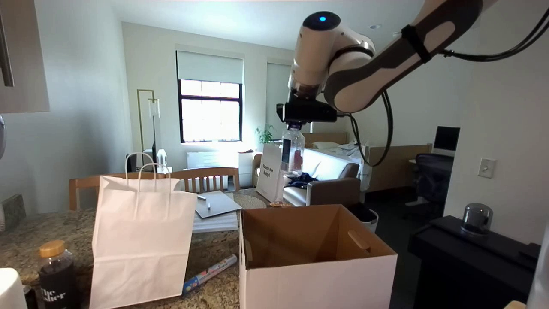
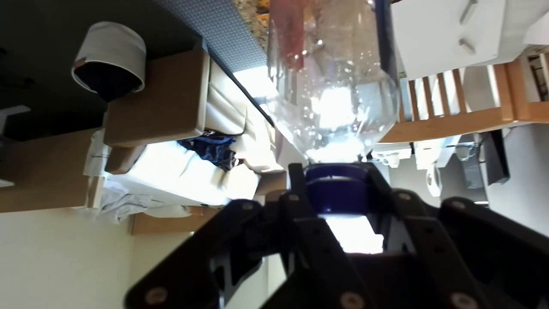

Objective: Remove the water bottles from the box

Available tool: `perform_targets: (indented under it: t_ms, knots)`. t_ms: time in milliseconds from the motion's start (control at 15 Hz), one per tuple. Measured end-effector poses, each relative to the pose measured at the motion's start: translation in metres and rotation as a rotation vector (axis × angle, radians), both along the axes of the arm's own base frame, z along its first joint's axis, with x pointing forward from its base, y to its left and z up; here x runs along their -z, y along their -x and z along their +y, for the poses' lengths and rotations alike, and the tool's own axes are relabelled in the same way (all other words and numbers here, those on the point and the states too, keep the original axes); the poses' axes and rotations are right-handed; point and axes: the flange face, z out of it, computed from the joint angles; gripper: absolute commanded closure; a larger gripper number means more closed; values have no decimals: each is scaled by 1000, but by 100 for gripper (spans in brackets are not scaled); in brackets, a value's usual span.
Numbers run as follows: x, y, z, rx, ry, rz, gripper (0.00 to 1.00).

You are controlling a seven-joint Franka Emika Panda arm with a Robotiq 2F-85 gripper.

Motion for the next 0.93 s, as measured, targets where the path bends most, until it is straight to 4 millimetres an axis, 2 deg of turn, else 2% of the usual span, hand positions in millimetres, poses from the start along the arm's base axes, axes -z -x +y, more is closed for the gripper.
perform_targets:
  t_ms: [333,533,600,733,867,933]
  knots:
    - [-14,35,92,-215,74,-17,86]
    - [0,60,139,-344,110,-11,86]
    - [6,69,152,-380,118,-5,66]
    - [8,73,158,-391,119,0,66]
    - [8,70,154,-382,117,0,66]
    - [8,69,151,-376,116,0,86]
